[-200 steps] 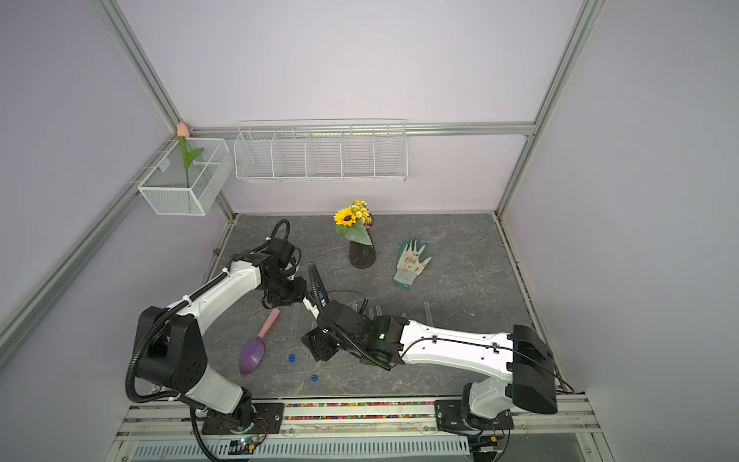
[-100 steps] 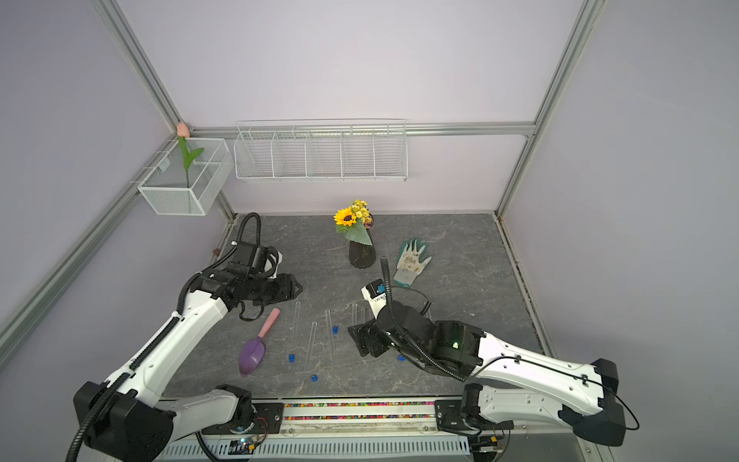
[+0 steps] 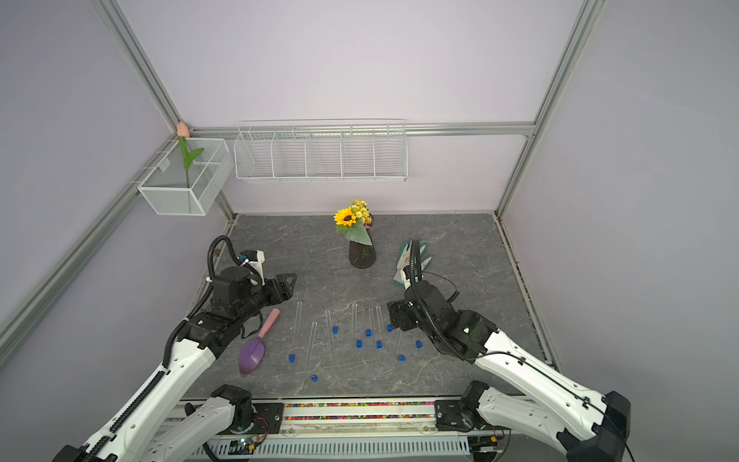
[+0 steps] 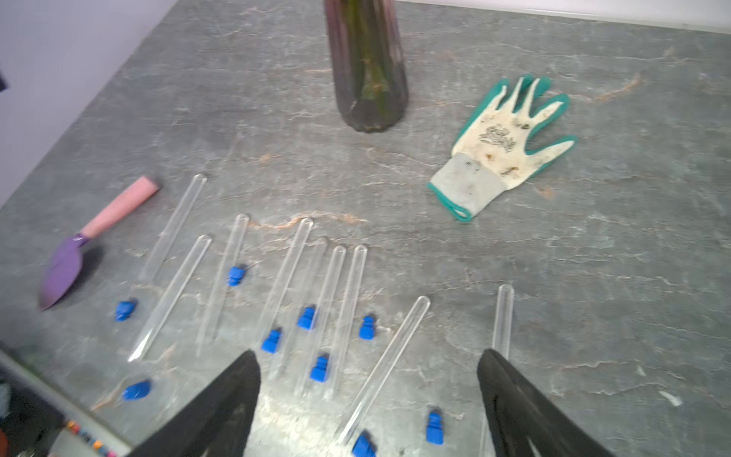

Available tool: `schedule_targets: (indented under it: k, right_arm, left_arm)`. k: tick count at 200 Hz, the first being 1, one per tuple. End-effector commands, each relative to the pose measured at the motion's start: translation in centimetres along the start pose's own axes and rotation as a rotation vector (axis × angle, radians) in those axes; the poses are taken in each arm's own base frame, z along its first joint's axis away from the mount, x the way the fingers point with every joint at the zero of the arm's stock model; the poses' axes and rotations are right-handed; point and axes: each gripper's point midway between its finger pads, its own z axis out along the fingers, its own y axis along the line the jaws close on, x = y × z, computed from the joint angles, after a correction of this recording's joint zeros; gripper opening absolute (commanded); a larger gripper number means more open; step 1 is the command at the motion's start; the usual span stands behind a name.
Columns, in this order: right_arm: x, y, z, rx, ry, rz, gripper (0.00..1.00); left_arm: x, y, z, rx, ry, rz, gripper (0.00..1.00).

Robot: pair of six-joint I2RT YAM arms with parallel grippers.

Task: Remove stoppers from test tubes
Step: Reset both arms

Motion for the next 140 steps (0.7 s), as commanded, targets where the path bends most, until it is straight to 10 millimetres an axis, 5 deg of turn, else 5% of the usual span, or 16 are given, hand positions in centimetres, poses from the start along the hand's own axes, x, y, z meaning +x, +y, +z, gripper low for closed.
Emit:
schedule_targets:
  k: [1, 52, 140]
  right_arm:
    - [-3.6, 0.4, 0.8, -0.042, -0.042, -0.048, 0.89]
    - [-9.1, 2.7, 1.1, -0.136, -0.029, -0.051, 0.89]
    - [-12.7, 6.6, 1.8, -0.33, -0.168, -0.059, 0.89]
  left_arm:
    - [-4.3, -0.6, -0.4, 0.012, -0.205, 0.037, 0.84]
    - [-6.4, -0.6, 0.0, -0.037, -0.226, 0.043, 0.87]
    - [-8.0, 0.3, -1.6, -0.116, -0.266, -0.036, 0.9]
